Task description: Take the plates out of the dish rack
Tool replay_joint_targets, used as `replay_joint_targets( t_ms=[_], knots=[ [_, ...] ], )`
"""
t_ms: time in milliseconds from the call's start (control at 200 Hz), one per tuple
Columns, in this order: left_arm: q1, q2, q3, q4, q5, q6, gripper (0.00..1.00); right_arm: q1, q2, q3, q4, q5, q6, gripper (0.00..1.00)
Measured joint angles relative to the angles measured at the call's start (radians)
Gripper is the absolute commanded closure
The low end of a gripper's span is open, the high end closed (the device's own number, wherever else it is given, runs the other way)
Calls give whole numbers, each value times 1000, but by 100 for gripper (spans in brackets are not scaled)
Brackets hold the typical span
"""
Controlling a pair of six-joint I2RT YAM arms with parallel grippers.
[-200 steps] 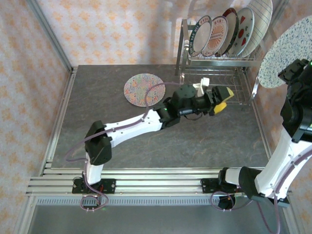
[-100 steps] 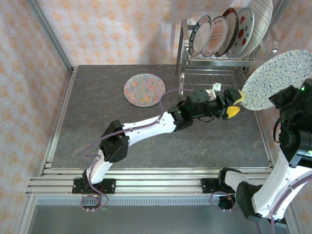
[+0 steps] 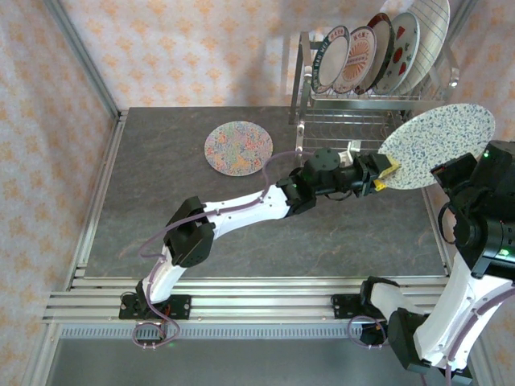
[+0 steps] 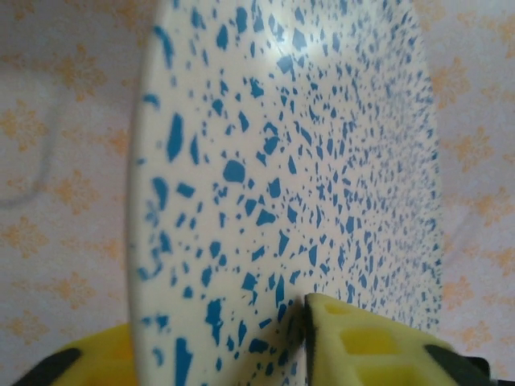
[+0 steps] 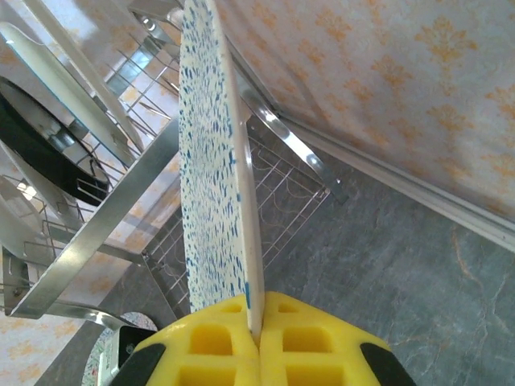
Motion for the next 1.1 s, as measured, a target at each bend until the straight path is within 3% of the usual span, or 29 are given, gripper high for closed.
replay_joint_targets(
  t_ms=[170,370,430,556,661,811,1101],
  knots=[
    [28,-21,-37,60,-3,-39,100,-4,-16,-48,-3,0,61,100],
    [47,-63,-82,70,8,-42,100,-4,-40,-86,16,-40,111,100],
    [49,-65,-90,70,21,-39,100,-4,-51,-100,16,-41,120,91],
    [62,-85,-110,56,43,3,100,-4,-71,-128,-1,-44,112,58],
    [85,-114,-143,13,66,53,100,-4,-75,-130,0,-45,104,41],
    [125,-140,-167,-53,113,127,100,-4,-76,-129,-11,-40,85,30],
    [192,-274,-211,-264,227,325,100,-4,-76,-152,-30,-116,19,26]
  ],
)
